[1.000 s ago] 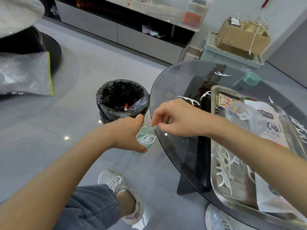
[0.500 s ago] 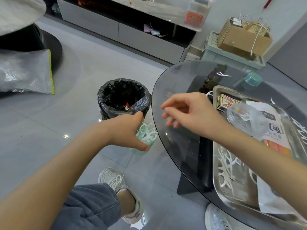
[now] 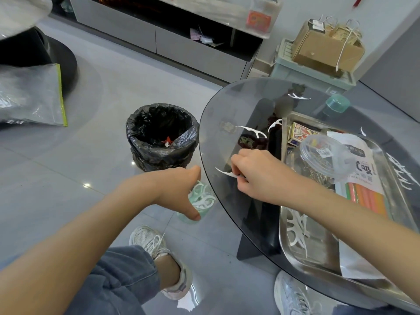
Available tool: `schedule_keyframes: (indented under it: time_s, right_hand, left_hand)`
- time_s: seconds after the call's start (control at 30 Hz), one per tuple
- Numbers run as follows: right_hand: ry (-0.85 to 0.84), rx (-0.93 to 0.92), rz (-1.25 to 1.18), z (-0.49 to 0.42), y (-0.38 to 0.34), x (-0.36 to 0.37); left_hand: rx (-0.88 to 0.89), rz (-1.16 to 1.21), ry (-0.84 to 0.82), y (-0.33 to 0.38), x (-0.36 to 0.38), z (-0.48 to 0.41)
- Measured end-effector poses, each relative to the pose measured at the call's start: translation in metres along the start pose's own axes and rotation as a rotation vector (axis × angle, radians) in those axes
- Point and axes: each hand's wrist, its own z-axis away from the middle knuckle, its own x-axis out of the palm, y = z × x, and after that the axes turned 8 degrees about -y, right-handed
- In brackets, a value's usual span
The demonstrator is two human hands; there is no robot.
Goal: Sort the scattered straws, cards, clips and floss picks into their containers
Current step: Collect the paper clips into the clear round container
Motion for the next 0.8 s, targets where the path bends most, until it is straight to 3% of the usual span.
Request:
schedule_keyframes:
  time_s: [0.23, 0.57, 0.7, 0.8]
  right_hand:
    - [0.044, -0.112, -0.022, 0.025, -0.030, 0.018]
    - [0.107, -0.079, -0.037, 0.027, -0.049, 0.027]
    - [0.183, -0.108, -0.205, 0.026, -0.033, 0.008]
    - [0.127, -0.162, -0.342, 0.018, -0.033, 0.001]
  left_hand:
    - [0.038, 0.000, -0.013, 0.006, 0.004, 0.005]
    - [0.031, 0.016, -0.024, 0.005, 0.005, 0.007]
    - [0.032, 0.030, -0.008, 0.002, 0.006, 0.007]
    - [0.048, 0.051, 0.004, 0.000, 0.004, 0.008]
